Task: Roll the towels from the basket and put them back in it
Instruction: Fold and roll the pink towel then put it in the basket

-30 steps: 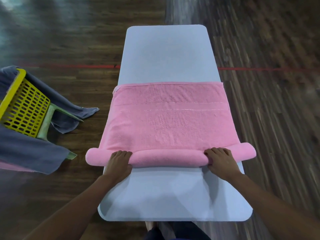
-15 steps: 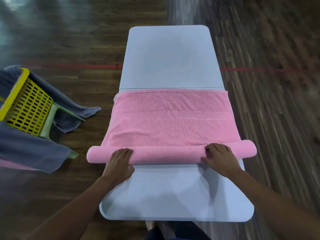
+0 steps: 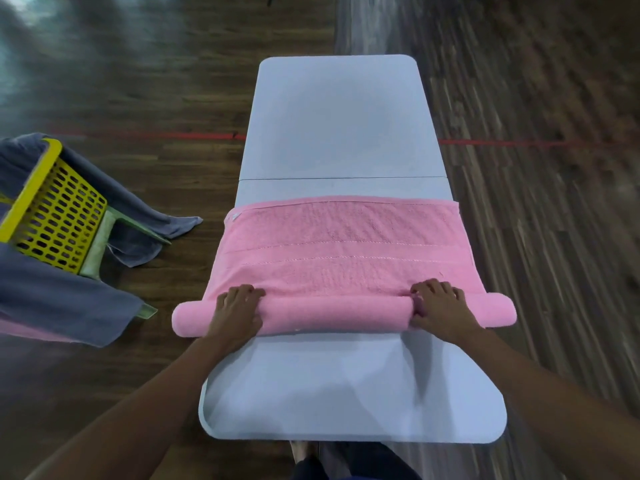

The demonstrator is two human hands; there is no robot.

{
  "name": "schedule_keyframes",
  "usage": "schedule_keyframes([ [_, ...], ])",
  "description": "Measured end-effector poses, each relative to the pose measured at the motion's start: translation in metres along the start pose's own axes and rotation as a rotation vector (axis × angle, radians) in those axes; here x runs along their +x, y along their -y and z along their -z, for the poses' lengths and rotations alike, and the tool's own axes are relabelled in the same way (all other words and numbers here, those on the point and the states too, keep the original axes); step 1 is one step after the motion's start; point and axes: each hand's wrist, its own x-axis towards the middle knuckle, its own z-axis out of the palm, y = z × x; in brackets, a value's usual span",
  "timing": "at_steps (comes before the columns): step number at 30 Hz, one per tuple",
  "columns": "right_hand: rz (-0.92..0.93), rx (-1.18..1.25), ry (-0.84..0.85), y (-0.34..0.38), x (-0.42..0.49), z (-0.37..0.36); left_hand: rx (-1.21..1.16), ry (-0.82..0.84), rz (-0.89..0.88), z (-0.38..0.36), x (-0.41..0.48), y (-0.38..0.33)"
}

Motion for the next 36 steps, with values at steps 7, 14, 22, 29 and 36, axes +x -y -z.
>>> schedule_keyframes([
  [7, 0.156, -0.012, -0.256, 0.004, -0.022, -0.033, 0.079, -0.054, -0.056, -0.018, -0.014, -0.016],
  [14, 0.068, -0.080, -0.058, 0.009, -0.010, -0.011, 0.021, 0.032, -0.036, -0.007, 0.001, -0.012],
  [22, -0.018, 0.114, 0.146, 0.011, 0.000, 0.007, -0.068, 0.141, 0.015, 0.013, 0.013, 0.001],
  [29, 0.122, 0.006, -0.273, 0.014, -0.020, -0.025, -0.015, -0.131, -0.125, -0.009, -0.007, -0.015],
  [36, 0.104, -0.044, -0.124, 0.006, -0.022, -0.021, 0.052, -0.041, -0.104, -0.007, -0.008, -0.015],
])
